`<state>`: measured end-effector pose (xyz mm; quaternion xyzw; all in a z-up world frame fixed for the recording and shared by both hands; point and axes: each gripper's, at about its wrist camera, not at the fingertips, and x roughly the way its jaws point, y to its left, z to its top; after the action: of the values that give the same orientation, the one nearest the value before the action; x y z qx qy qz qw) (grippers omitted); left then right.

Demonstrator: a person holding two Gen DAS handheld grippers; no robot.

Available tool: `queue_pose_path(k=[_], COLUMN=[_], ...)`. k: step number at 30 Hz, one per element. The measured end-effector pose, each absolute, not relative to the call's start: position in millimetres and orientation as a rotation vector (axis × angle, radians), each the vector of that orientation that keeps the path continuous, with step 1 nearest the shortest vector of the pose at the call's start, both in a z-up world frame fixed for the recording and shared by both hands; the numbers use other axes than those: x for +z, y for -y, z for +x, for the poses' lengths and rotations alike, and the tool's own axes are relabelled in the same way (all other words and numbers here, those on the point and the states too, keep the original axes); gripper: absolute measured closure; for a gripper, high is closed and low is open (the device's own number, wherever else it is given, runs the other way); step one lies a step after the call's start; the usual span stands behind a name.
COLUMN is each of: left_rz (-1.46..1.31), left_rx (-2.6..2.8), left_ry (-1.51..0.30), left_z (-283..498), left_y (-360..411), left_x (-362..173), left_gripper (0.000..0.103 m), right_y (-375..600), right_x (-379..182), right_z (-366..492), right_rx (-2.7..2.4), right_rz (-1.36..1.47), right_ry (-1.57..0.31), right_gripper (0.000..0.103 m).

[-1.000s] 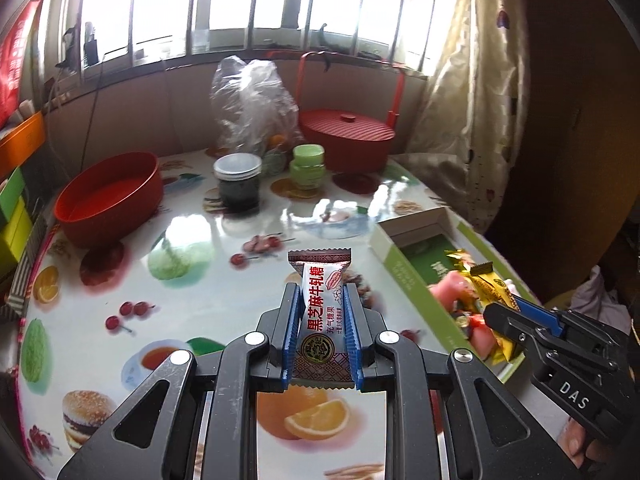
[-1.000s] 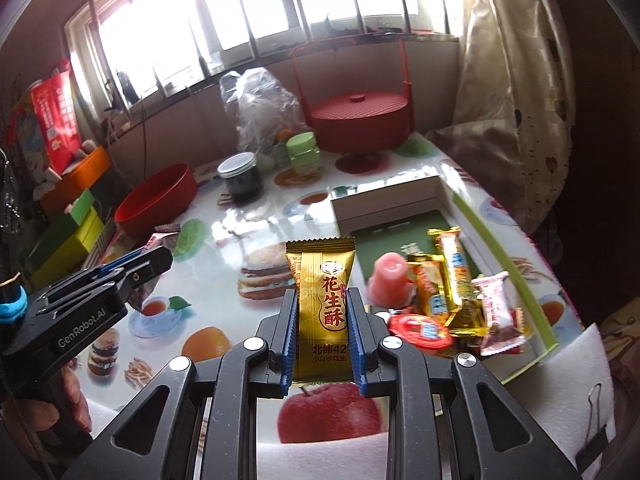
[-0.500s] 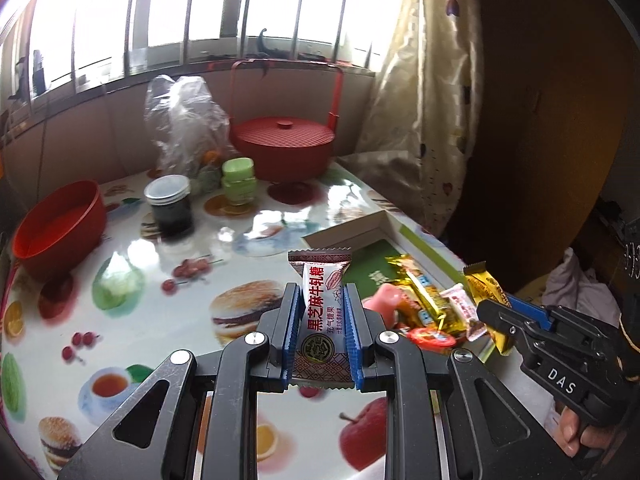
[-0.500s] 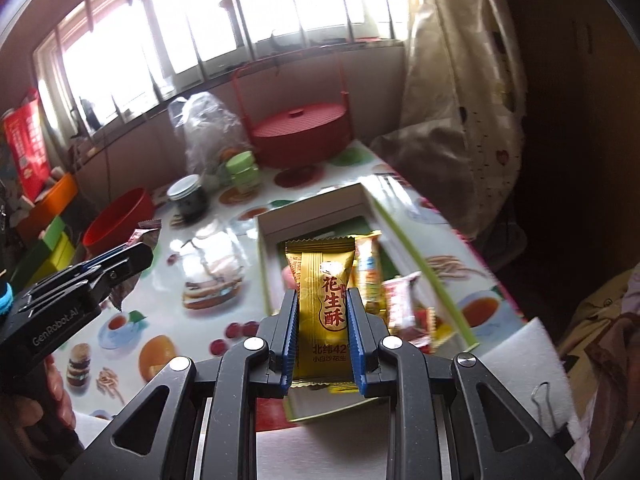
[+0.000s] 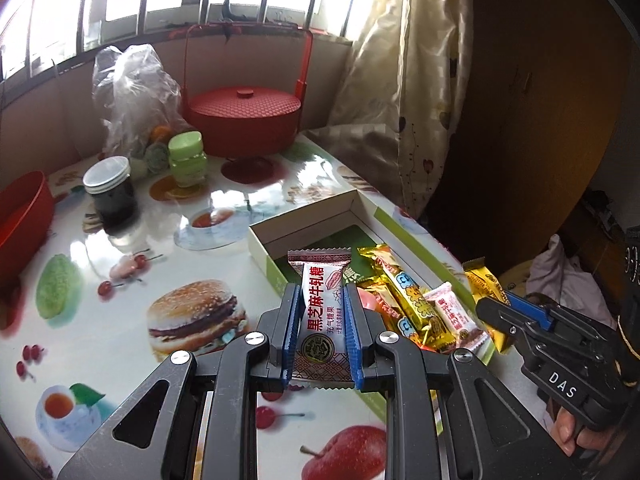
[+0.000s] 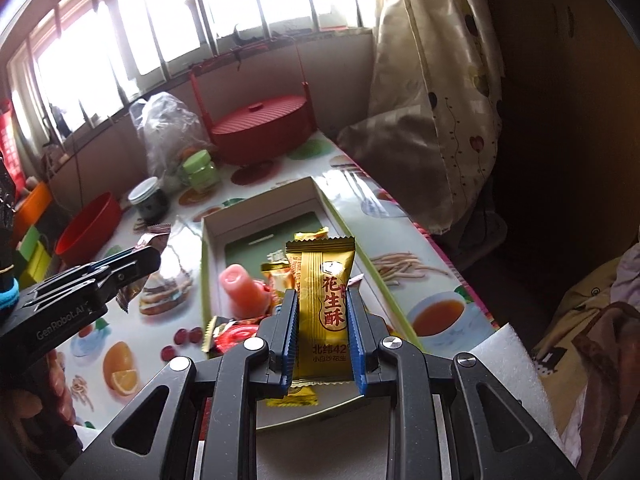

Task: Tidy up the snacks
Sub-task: 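Carry the yellow packet and red-and-white packet over the green box, then open both tools to drop the packets into the green box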

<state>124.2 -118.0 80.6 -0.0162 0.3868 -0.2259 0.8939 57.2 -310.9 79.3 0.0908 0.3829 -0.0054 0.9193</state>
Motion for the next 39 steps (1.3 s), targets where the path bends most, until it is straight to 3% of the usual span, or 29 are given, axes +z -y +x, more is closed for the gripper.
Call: queue_pose_path(k=[33,39], left_rz=[-0.078,-0.066], left_rx=[-0.471,-0.472], left_ry=[-0.926,-0.933], left_z=[176,176], left_y=[147,149], left_x=[36,35], left_gripper=[0.079,0.079], right_y=[312,310], right_x=[46,45], right_z=[96,97], right_rx=[0.014,0.023], right_rz=[0.164,0.171], right_ry=[-0.836,-0.841], right_gripper=[0.081,0.077])
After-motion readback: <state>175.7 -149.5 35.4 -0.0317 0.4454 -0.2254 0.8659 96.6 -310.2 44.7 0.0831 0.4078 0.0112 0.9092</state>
